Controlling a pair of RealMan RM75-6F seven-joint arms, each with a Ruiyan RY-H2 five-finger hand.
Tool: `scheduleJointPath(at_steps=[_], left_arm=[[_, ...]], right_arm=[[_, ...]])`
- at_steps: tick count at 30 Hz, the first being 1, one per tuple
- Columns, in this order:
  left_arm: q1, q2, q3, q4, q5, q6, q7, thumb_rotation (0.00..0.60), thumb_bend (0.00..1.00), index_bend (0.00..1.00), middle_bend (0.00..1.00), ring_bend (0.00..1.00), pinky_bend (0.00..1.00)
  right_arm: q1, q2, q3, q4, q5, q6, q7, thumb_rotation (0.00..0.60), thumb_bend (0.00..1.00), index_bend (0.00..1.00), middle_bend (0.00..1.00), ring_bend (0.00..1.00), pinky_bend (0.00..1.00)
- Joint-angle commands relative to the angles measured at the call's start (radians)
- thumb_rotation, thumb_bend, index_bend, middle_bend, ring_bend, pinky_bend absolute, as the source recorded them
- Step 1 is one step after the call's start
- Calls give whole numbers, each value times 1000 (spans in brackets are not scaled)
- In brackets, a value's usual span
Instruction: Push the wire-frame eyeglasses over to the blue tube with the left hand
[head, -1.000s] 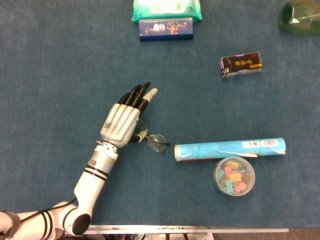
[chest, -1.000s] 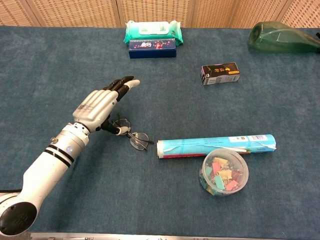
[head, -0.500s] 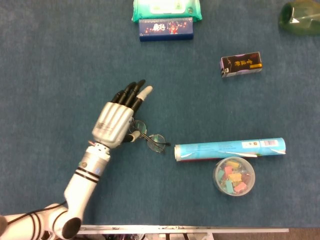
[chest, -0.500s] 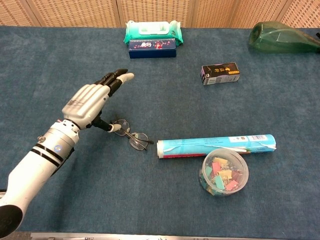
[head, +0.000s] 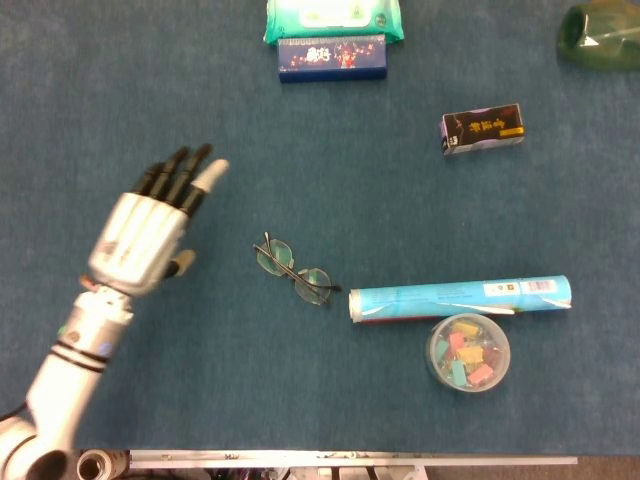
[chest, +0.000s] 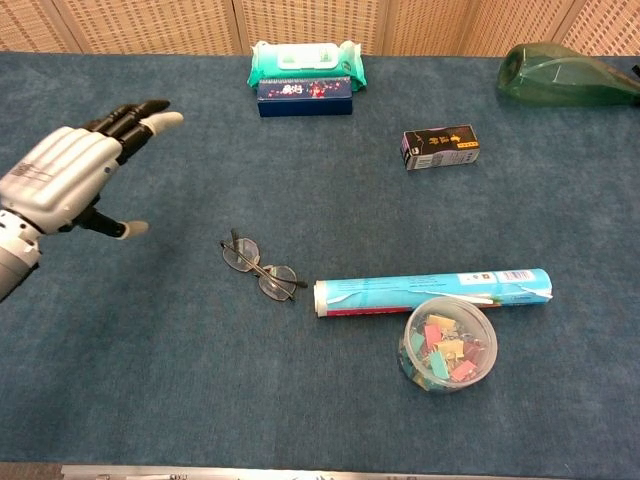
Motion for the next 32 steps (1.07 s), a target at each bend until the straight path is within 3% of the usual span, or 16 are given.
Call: scheduleJointPath(at_steps=[1, 12, 19, 32], left_arm=[[37, 54, 16, -22, 9, 42, 13, 600, 84, 0, 0, 0, 165], [176, 135, 11, 54, -18, 225, 6, 600, 84, 0, 0, 0, 164], [210, 152, -17, 111, -66, 229, -95, 600, 84, 0, 0, 0, 163], [208, 160, -52, 134, -91, 189, -140, 600, 84, 0, 0, 0, 163]], right_arm=[[6, -8, -4, 3, 1, -10, -13, 600, 169, 552, 476, 432, 529], [25, -45, -22, 13, 4, -52, -77, 600, 169, 552, 476, 433, 529], [37, -67, -30, 26, 11, -79, -106, 600, 169, 552, 476, 432, 529], [48, -78, -44, 40, 22, -115, -117, 600, 169, 552, 476, 432, 529]])
